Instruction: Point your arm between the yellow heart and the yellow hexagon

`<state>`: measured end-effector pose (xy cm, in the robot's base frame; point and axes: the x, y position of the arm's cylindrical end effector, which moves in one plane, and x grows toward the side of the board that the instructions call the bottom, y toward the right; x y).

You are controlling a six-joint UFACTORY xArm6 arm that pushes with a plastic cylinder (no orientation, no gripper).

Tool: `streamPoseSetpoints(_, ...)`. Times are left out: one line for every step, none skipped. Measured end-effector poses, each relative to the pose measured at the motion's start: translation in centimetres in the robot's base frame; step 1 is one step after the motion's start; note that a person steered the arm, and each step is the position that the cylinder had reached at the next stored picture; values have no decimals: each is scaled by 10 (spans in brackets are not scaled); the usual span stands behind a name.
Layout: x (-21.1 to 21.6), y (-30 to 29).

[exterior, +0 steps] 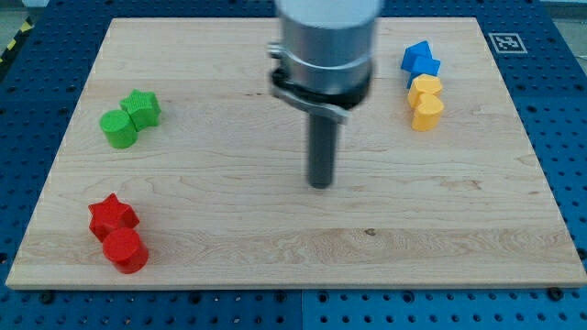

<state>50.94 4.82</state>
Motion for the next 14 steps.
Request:
streamPoseSetpoints(0, 20)
streamPoseSetpoints(0, 24)
streamPoseSetpoints(2, 36)
streamPoseSetpoints(12, 70)
streamPoseSetpoints(12, 82)
streamPoseSetpoints(12, 84)
streamPoseSetpoints(12, 114)
streamPoseSetpoints(-2, 139)
streamPoseSetpoints(-33, 173)
streamPoseSetpoints(-55, 190)
streamPoseSetpoints(-56, 191)
streamPoseSetpoints(-56, 191)
streamPoseSetpoints(-56, 191)
streamPoseSetpoints(-56, 191)
